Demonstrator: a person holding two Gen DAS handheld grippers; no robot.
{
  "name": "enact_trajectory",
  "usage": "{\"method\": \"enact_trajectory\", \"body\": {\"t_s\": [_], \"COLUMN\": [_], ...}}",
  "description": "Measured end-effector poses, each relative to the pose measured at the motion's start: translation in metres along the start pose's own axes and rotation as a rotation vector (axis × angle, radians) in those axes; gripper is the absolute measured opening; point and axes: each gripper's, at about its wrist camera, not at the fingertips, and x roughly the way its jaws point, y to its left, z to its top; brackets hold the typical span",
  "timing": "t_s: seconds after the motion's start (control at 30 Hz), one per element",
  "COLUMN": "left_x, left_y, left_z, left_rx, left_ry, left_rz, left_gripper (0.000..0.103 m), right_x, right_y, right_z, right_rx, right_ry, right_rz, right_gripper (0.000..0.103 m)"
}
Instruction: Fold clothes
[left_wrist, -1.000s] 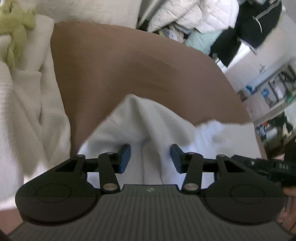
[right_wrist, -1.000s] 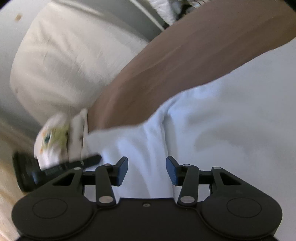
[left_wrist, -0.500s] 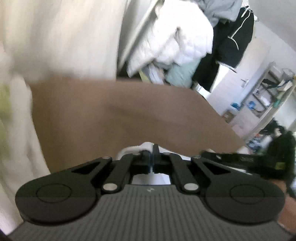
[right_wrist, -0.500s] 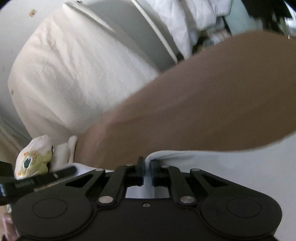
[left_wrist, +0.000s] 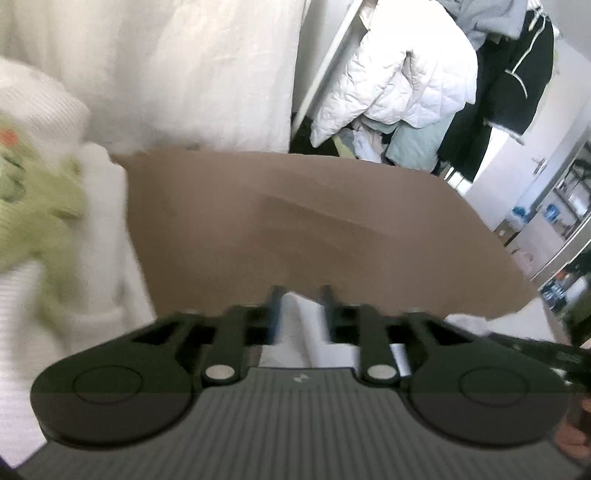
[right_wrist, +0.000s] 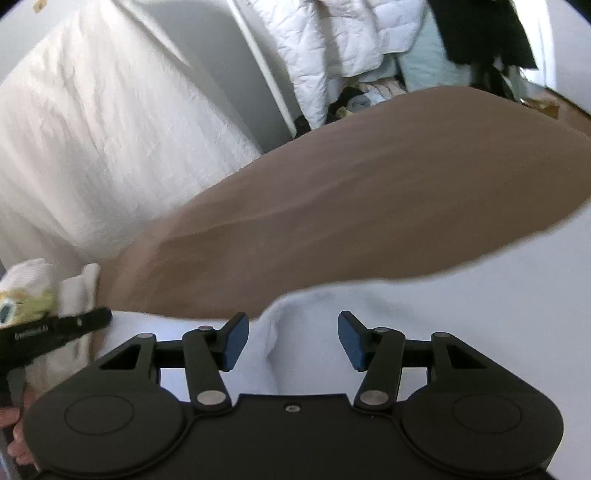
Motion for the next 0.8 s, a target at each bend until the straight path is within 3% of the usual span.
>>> {"method": "enact_trajectory", "body": {"t_s": [0.1, 0.27, 0.33, 0.4, 0.53, 0.7, 0.8], "left_x": [-0.022, -0.065, -0.096, -0.119, -0.125, -0.127, -0.137], "left_y": [-0.005, -0.030, -0.039, -0.051, -0.078, -0.087, -0.090], "left_z": [-0.007, -0.035, -0.064, -0.096, -0.140, -0.178, -0.189], "left_rx": [0.022, 0.077, 0.088, 0.105, 0.170, 0.238, 0.298], "left_ry": [0.065, 0.135, 0.154, 0.190, 0.348, 0.461, 0.465], "left_rz": [-0.002, -0.043, -0.045, -0.067, -0.045, -0.010, 0.007], "left_gripper": [0.046, 0.051, 0.057, 0.060, 0.060, 0.061, 0.061], "right_x": [-0.025, -0.059, -0.067, -0.063, -0.081, -0.129, -0.163], "right_y": [0.012, 0.032, 0.035, 0.035, 0.037, 0.007, -0.001], "right_z": [-0.024, -0.085, -0.109, -0.129, -0.163, -0.205, -0.242], "right_rx": [-0.058, -0.244, -0.282, -0.326, -0.435, -0.328, -0.332], "right_ry": [0.044, 0.089, 0.103, 0.169, 0.215, 0.239, 0.247], "right_rz": [0.040, 0.005, -0.019, -0.051, -0.115, -0.125, -0.110], "right_gripper": [0.059, 0.062, 0.070, 0.071, 0.072, 0.081, 0.082]}}
